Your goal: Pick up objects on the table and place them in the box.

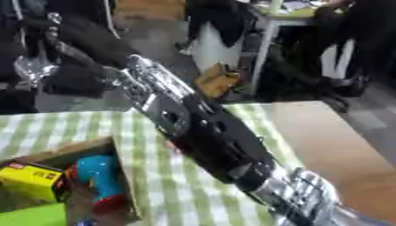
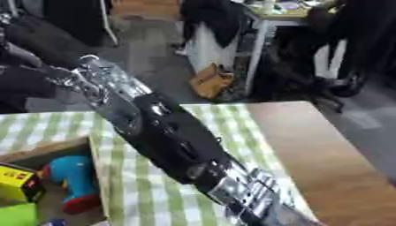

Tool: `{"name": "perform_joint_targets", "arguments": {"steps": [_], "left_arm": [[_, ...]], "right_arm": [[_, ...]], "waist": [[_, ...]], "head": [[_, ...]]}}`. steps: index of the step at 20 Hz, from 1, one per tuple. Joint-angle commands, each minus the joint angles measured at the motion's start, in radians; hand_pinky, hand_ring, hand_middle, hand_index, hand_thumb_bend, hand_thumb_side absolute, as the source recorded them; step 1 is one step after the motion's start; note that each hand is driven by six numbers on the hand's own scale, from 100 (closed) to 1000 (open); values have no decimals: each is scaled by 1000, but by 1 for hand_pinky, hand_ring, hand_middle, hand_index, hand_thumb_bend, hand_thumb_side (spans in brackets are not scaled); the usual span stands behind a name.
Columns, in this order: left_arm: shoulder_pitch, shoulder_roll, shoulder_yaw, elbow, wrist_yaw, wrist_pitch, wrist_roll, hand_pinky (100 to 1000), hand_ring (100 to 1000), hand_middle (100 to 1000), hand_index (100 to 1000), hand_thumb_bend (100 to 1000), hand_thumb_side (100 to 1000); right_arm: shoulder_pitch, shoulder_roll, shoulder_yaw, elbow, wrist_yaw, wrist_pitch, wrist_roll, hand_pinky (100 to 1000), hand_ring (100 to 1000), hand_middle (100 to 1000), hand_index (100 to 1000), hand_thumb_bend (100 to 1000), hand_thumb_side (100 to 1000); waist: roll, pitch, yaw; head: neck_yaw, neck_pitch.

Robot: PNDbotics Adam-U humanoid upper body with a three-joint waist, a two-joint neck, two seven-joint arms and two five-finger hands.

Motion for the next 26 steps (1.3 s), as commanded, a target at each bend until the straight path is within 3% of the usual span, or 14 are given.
{"name": "perform_joint_targets", "arguments": {"steps": [1,9,13,16,22,26], "left_arm": [[-2,33,14,-13,-8,-28,37,882,904,926,936,114,1000],[8,39,15,-13,-12,-7,41,890,908,930,937,112,1000],[5,39,9,-13,-3,4,31,891,909,931,937,107,1000],[4,39,6,-13,3,8,22,891,908,931,936,105,1000],[-1,41,3,-13,18,25,8,892,910,931,938,104,1000],[4,54,4,-13,22,38,-14,896,918,942,951,114,1000]], "right_arm": [[0,-71,-66,-111,-163,55,-36,877,895,835,917,100,1000],[143,-207,-219,-424,-515,174,-180,889,910,838,921,100,1000],[230,-244,-275,-533,-566,200,-229,905,920,851,926,100,1000],[275,-253,-308,-550,-573,196,-255,904,918,850,924,100,1000],[380,-267,-401,-552,-595,35,-416,897,908,845,914,100,1000],[482,-271,-442,-552,-592,-116,-518,899,910,850,915,100,1000]], "waist": [[-4,-34,-10],[13,-33,-77],[26,-33,-108],[32,-32,-122],[56,-26,-164],[75,-24,-200]], "head": [[36,4],[126,-33],[153,-31],[163,-26],[203,-13],[280,-6]]}}
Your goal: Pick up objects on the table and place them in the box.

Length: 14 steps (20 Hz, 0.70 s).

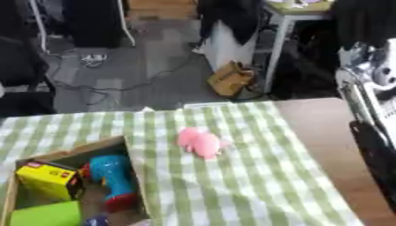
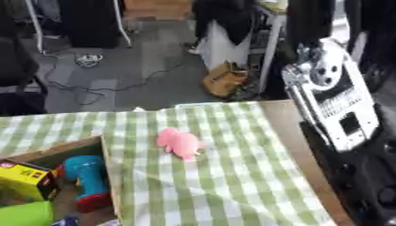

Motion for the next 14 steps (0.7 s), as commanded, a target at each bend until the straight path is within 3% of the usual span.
{"name": "perform_joint_targets", "arguments": {"steps": [1,8,14], "left_arm": [[-9,38,3,-13,6,3,-13,897,919,944,957,128,1000],[-9,49,8,-13,7,8,-61,897,919,945,963,162,1000],[-10,51,12,-13,9,7,-72,897,919,945,964,165,1000]], "right_arm": [[36,-35,-35,-20,1,-104,-59,899,911,853,915,100,1000],[203,6,-75,-20,77,-292,-118,900,912,861,916,100,1000],[251,39,-77,-20,112,-290,-130,896,907,857,914,100,1000]], "waist": [[14,-24,-8],[24,-24,-33],[24,-28,-44]], "head": [[56,6],[130,12],[137,5]]}}
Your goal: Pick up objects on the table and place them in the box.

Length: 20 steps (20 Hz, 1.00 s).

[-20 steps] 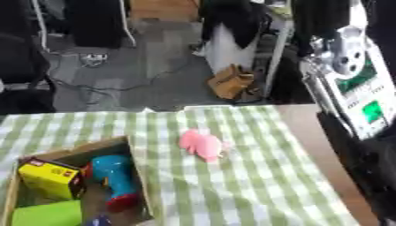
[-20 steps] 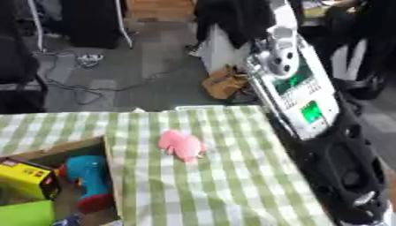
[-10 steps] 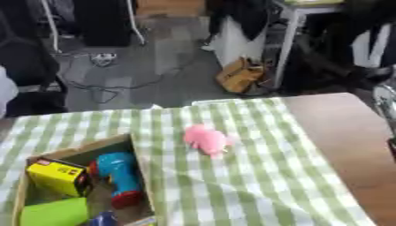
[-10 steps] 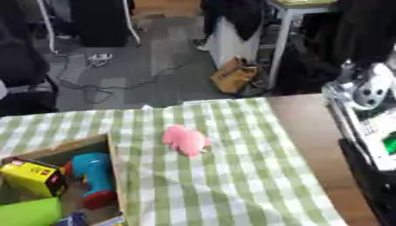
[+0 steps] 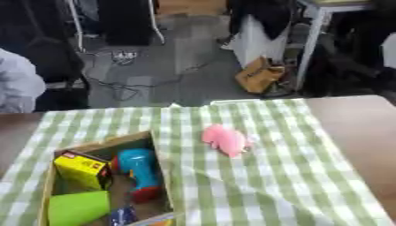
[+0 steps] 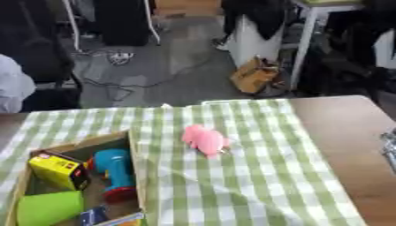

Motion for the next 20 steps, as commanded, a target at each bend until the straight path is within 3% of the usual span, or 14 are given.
{"name": "perform_joint_targets", "arguments": {"steps": [1,7,14,17,20], "left_arm": [[-11,33,8,-13,1,-1,-6,897,919,945,964,166,1000],[-9,33,9,-13,3,-2,-6,898,919,945,964,163,1000],[-5,38,1,-13,5,1,-12,897,918,944,963,162,1000],[-6,38,-1,-13,7,2,-15,897,919,944,963,162,1000],[-6,39,-3,-13,9,2,-16,897,919,944,963,161,1000]], "right_arm": [[-12,-12,-15,-19,15,0,-11,895,906,857,913,100,1000],[-22,-14,-12,-19,11,11,-9,887,907,855,913,100,1000],[-161,-96,24,-19,91,348,247,876,901,842,908,100,1000],[-229,-122,54,-19,154,454,380,877,901,845,905,100,1000],[-276,-135,83,-19,208,519,476,878,901,848,906,112,1000]], "waist": [[10,-29,1],[7,-31,-1],[-12,-46,18],[-20,-52,27],[-24,-56,36]], "head": [[0,-1],[-15,-10],[-87,-7],[-118,-3],[-133,-1]]}}
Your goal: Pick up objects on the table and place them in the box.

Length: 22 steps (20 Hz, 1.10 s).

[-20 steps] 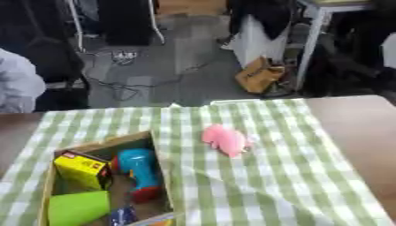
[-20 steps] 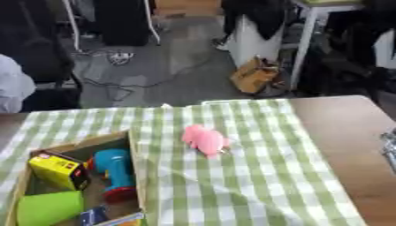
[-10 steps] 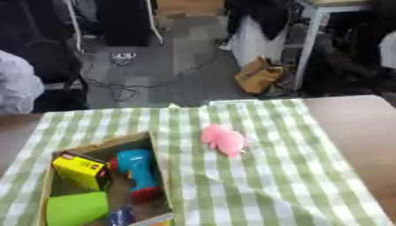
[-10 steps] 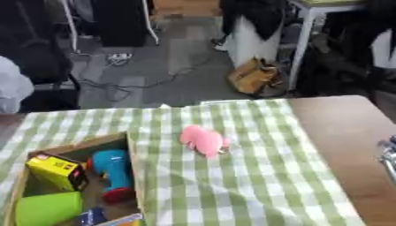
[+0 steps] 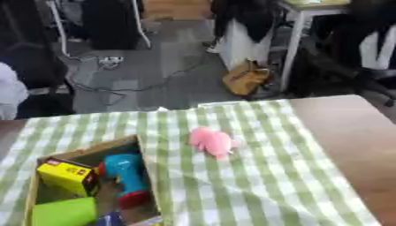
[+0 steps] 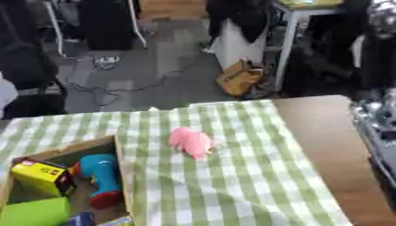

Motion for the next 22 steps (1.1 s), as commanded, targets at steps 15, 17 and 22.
{"name": "perform_joint_targets", "arguments": {"steps": [15,17,22], "left_arm": [[-14,16,-26,-13,29,4,-33,897,918,944,960,155,1000],[-19,12,-29,-13,32,3,-36,897,918,944,960,156,1000],[-24,7,-32,-13,38,3,-41,898,917,943,959,152,1000]], "right_arm": [[-379,30,282,624,549,-49,601,884,891,877,917,440,1000],[-406,60,289,725,608,-87,604,890,895,881,917,453,1000],[-437,109,280,889,725,-137,569,904,906,887,922,482,1000]], "waist": [[-49,-54,93],[-52,-51,105],[-51,-45,121]], "head": [[-139,17],[-154,15],[-182,7]]}}
